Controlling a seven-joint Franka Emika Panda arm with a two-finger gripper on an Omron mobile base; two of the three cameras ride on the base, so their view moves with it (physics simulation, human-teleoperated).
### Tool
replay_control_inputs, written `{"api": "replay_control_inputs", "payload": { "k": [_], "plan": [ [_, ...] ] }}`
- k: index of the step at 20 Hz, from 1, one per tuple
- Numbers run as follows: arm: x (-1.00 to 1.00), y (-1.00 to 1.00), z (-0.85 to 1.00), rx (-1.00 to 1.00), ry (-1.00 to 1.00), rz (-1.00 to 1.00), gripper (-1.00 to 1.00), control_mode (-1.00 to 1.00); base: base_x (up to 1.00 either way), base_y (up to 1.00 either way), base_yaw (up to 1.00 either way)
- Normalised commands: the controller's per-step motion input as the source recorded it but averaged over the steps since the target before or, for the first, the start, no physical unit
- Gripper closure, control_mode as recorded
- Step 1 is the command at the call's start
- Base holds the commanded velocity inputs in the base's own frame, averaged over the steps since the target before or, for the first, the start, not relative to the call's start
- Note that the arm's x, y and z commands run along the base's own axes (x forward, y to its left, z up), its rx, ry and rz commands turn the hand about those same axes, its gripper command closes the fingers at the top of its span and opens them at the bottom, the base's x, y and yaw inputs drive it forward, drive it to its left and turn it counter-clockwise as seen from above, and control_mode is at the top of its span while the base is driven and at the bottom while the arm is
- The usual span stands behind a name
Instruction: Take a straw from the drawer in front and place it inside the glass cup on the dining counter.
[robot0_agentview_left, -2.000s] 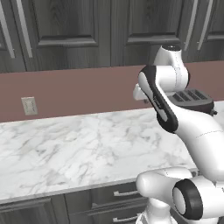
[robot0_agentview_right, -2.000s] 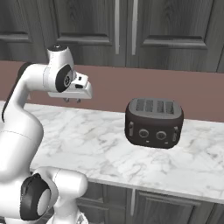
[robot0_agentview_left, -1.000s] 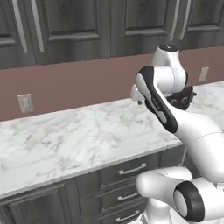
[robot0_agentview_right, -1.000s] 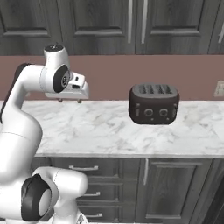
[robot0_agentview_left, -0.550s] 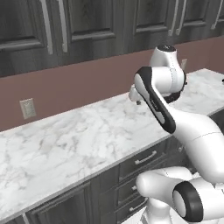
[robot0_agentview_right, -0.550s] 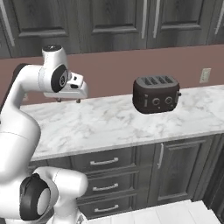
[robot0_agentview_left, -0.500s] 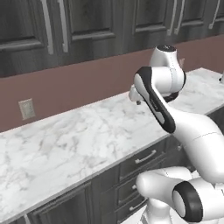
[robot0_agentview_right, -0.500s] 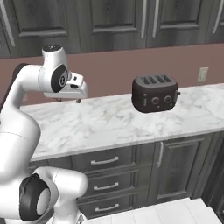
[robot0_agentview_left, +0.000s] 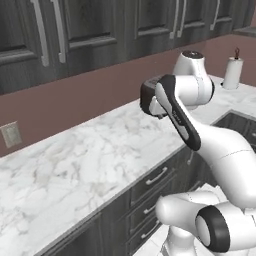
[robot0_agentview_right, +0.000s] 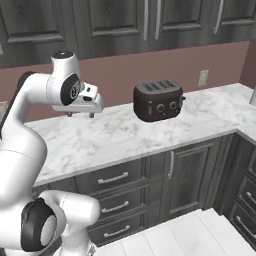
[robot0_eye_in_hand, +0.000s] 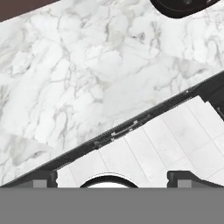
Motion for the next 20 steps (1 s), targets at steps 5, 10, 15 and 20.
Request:
{"api": "replay_control_inputs", "payload": {
  "k": [5, 10, 15, 20],
  "plan": [
    [0.00, 0.00, 0.00, 0.00, 0.00, 0.00, -1.00, 1.00, -0.15, 0.55, -0.30],
    [0.00, 0.00, 0.00, 0.00, 0.00, 0.00, -1.00, 1.00, -0.14, 0.48, -0.28],
    [0.00, 0.00, 0.00, 0.00, 0.00, 0.00, -1.00, 1.00, -0.10, 0.34, -0.27],
    [0.00, 0.00, -0.03, 0.01, 0.03, 0.00, -1.00, -1.00, -0.03, 0.00, -0.01]
  ]
}}
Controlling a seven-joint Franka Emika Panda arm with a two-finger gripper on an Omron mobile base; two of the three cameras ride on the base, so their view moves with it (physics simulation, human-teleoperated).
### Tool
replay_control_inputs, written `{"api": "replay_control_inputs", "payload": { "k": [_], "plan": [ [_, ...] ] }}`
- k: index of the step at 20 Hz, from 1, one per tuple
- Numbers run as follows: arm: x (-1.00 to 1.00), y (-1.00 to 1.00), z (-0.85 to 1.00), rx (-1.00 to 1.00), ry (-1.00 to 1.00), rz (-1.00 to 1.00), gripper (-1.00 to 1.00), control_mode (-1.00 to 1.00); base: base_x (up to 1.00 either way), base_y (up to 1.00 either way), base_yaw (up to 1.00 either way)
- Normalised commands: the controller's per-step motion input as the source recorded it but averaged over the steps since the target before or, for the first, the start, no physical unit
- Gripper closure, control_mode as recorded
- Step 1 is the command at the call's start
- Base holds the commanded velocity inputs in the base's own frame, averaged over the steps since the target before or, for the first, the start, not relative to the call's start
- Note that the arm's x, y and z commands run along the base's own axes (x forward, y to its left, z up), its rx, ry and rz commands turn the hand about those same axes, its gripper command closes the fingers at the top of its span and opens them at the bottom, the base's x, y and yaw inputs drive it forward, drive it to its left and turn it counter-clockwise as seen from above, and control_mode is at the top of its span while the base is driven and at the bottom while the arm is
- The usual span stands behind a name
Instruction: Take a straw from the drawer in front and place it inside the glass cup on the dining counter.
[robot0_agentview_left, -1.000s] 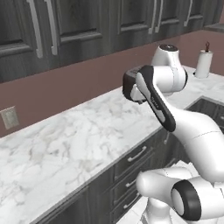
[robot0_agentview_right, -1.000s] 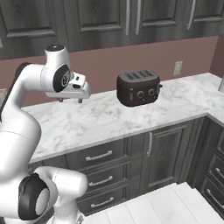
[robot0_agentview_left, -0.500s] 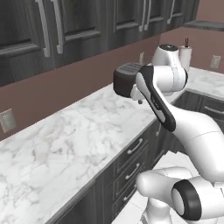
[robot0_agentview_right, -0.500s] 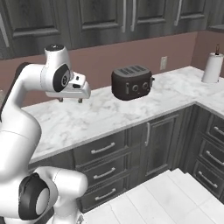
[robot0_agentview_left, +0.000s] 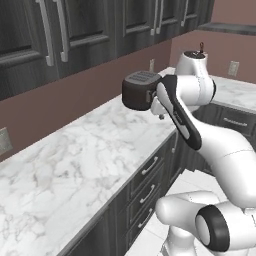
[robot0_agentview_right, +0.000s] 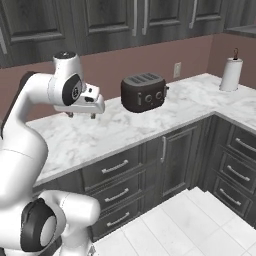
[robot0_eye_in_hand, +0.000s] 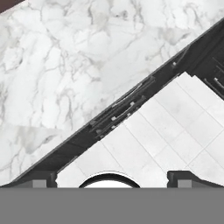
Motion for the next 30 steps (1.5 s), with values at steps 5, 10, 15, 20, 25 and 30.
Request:
{"api": "replay_control_inputs", "payload": {
  "k": [5, 10, 15, 20, 25, 30],
  "plan": [
    [0.02, -0.11, -0.80, 0.15, 0.08, -0.18, -1.00, -1.00, 0.00, 0.00, 0.00],
    [0.00, -0.43, -1.00, 0.40, 0.03, -0.20, -1.00, -1.00, 0.00, 0.00, 0.00],
    [-0.04, -0.59, -0.91, 0.41, 0.17, -0.07, -1.00, -1.00, 0.00, 0.00, 0.00],
    [0.00, -0.32, -0.97, 0.25, 0.14, 0.00, -1.00, -1.00, 0.00, 0.00, 0.00],
    [0.00, -0.20, -0.99, 0.26, 0.09, 0.00, -1.00, -1.00, 0.00, 0.00, 0.00],
    [0.00, -0.20, -0.77, 0.11, -0.06, -0.01, -1.00, -1.00, 0.00, 0.00, 0.00]
  ]
}}
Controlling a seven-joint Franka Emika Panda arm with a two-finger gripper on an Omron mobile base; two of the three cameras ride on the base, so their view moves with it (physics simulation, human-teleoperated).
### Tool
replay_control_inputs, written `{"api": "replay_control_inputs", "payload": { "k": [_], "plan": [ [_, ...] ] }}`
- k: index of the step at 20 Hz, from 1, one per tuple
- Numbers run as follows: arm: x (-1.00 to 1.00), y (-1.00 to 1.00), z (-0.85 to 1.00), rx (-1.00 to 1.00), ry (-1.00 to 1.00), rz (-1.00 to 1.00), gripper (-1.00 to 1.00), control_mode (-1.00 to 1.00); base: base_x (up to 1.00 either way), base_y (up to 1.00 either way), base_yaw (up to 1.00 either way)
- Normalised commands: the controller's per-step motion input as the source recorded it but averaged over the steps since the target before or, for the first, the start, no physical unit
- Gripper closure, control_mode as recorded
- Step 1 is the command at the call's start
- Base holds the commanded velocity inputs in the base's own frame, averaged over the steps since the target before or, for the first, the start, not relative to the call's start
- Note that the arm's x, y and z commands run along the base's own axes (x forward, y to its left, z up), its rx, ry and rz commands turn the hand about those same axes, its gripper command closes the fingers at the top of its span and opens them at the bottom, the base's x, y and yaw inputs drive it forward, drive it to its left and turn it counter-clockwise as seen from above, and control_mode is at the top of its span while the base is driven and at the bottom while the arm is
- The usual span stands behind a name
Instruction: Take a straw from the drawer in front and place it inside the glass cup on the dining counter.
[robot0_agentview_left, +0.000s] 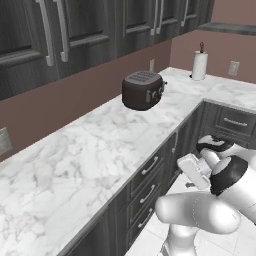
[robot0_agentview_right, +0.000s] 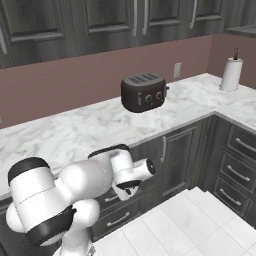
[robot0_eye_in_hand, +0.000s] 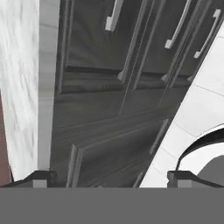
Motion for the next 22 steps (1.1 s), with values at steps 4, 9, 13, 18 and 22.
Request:
{"api": "replay_control_inputs", "payload": {
  "k": [4, 9, 13, 18, 22],
  "plan": [
    [0.03, -0.09, -0.57, 0.02, -0.15, -0.05, -1.00, -1.00, 0.00, 0.00, 0.00],
    [0.64, -0.05, -0.41, 0.12, -0.09, 0.00, -1.00, -1.00, 0.00, 0.00, 0.00],
    [0.49, -0.29, 0.12, 0.15, -0.07, 0.07, -1.00, -1.00, 0.00, 0.00, 0.00],
    [0.49, 0.00, 0.10, 0.15, 0.00, 0.02, -1.00, -1.00, 0.00, 0.00, 0.00],
    [0.62, 0.00, -0.21, 0.20, 0.00, 0.02, -1.00, -1.00, 0.00, 0.00, 0.00]
  ]
}}
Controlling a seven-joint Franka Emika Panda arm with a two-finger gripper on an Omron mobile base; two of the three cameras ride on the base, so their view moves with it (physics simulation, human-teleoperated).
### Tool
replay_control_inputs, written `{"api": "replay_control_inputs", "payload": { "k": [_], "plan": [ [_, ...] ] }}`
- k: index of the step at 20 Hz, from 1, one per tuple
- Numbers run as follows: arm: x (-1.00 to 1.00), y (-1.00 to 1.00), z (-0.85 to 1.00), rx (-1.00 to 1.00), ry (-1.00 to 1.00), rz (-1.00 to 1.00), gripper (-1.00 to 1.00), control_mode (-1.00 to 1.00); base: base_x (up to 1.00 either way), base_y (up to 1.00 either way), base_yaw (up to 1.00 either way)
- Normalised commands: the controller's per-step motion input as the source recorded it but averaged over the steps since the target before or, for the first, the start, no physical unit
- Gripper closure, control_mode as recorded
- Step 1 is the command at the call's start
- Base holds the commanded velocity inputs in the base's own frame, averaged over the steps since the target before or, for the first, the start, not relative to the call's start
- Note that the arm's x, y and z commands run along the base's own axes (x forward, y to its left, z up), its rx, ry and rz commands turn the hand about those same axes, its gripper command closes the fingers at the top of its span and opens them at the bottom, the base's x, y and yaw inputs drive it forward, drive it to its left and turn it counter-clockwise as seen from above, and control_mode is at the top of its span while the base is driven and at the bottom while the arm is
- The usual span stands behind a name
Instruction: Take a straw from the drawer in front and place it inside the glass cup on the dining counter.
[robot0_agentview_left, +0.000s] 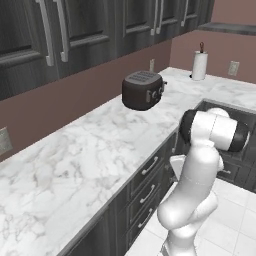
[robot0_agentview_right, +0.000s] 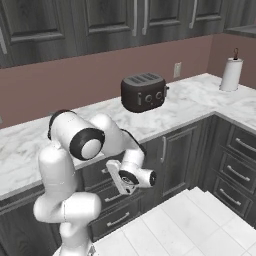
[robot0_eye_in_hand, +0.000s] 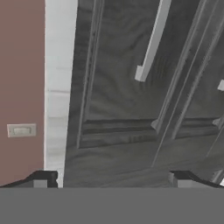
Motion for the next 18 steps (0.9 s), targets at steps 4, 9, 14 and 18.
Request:
{"api": "replay_control_inputs", "payload": {
  "k": [4, 9, 14, 18],
  "plan": [
    [0.49, 0.00, -0.33, 0.21, -0.01, 0.04, -1.00, -1.00, 0.00, 0.00, 0.00],
    [0.37, 0.00, -0.44, 0.10, -0.03, 0.01, -1.00, -1.00, 0.00, 0.00, 0.00],
    [0.42, 0.01, -0.11, 0.06, -0.05, 0.00, -1.00, -1.00, 0.00, 0.00, 0.00],
    [0.56, 0.03, -0.03, 0.03, 0.00, 0.00, -1.00, -1.00, 0.00, 0.00, 0.00]
  ]
}}
